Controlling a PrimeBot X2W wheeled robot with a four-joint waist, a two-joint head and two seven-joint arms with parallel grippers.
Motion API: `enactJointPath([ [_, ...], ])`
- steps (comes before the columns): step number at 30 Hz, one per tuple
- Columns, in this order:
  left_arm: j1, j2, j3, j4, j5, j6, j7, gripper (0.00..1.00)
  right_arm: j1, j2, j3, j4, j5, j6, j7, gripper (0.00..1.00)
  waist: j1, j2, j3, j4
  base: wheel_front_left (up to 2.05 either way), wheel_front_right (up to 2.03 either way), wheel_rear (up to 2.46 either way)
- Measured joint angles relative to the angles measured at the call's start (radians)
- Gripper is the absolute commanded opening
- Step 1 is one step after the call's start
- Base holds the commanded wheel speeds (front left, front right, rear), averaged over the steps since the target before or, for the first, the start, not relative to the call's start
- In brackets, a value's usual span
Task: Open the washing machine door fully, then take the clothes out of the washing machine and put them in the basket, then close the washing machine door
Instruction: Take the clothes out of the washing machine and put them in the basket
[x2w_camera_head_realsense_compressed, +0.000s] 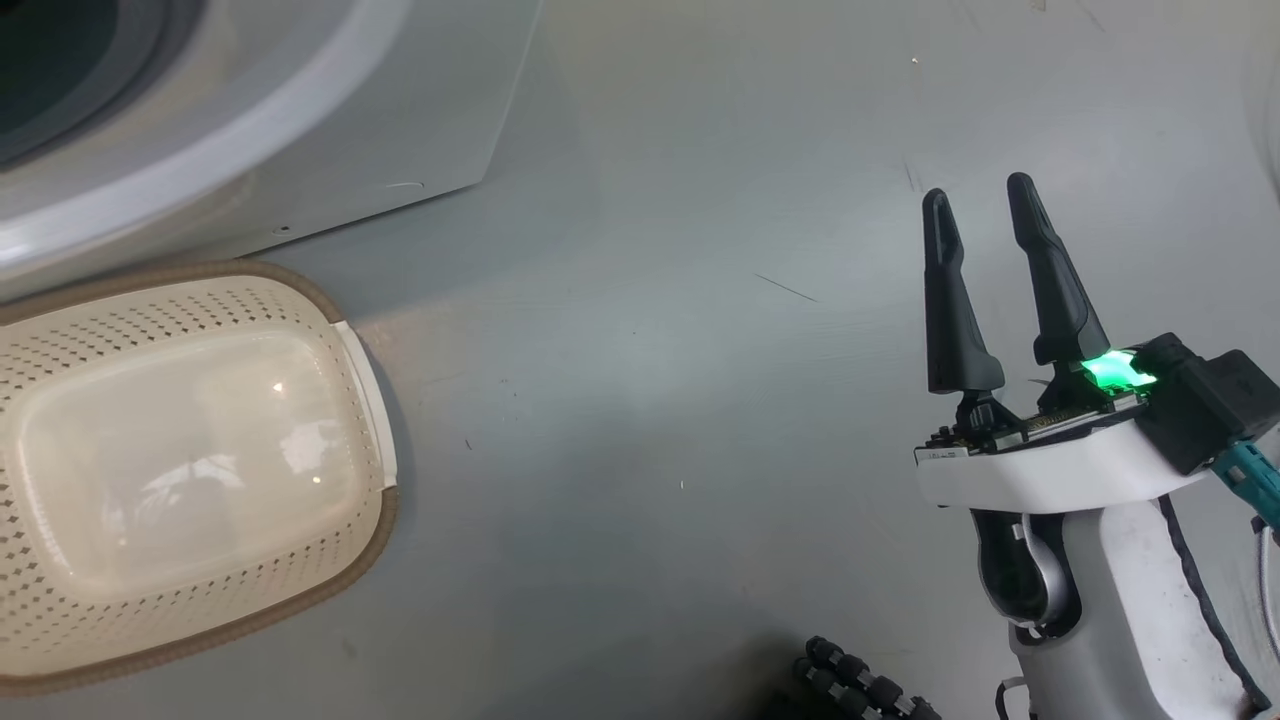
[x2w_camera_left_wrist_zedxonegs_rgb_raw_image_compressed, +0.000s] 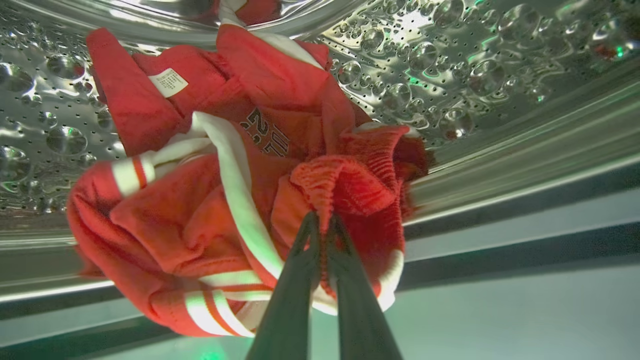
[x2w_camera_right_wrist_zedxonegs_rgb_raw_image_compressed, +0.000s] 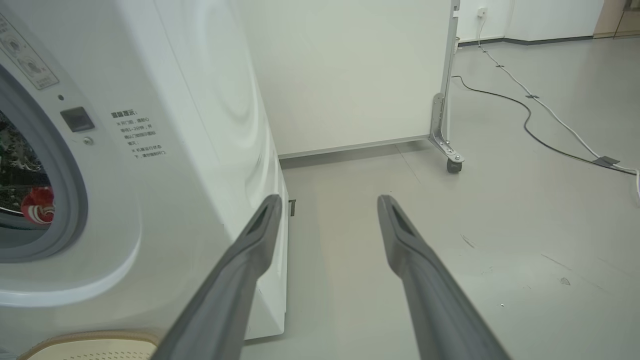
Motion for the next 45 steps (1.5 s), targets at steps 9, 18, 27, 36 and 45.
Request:
enactJointPath([
  [9, 0.076, -0.021, 0.007, -0.057, -0.002, -0.009, -0.152, 0.00, -0.006, 0.000, -0.009, 0.000, -0.022, 0.000, 0.000, 1.00, 0.0000, 0.0000, -0.015, 0.032, 0.00, 0.00, 0.00],
  [18, 0.150, -0.050, 0.018, -0.125, 0.020, -0.009, -0.317, 0.00, -0.007, 0.000, -0.030, 0.000, -0.057, 0.002, 0.000, 1.00, 0.0000, 0.0000, -0.033, 0.062, 0.00, 0.00, 0.00],
  [27, 0.254, -0.122, 0.008, -0.184, 0.041, -0.009, -0.488, 0.00, -0.007, -0.001, -0.051, 0.000, -0.093, 0.002, 0.000, 1.00, 0.0000, 0.0000, -0.065, 0.102, 0.00, 0.00, 0.00],
  [36, 0.370, -0.170, 0.011, -0.227, 0.067, 0.008, -0.656, 0.00, 0.001, -0.001, -0.051, 0.016, -0.127, 0.012, 0.000, 1.00, 0.0000, 0.0000, -0.118, 0.140, 0.00, 0.00, 0.00],
  [45, 0.496, -0.212, -0.002, -0.266, 0.115, 0.044, -0.797, 0.00, 0.051, -0.002, -0.059, 0.035, -0.144, 0.013, 0.000, 1.00, 0.0000, 0.0000, -0.188, 0.173, 0.00, 0.00, 0.00],
])
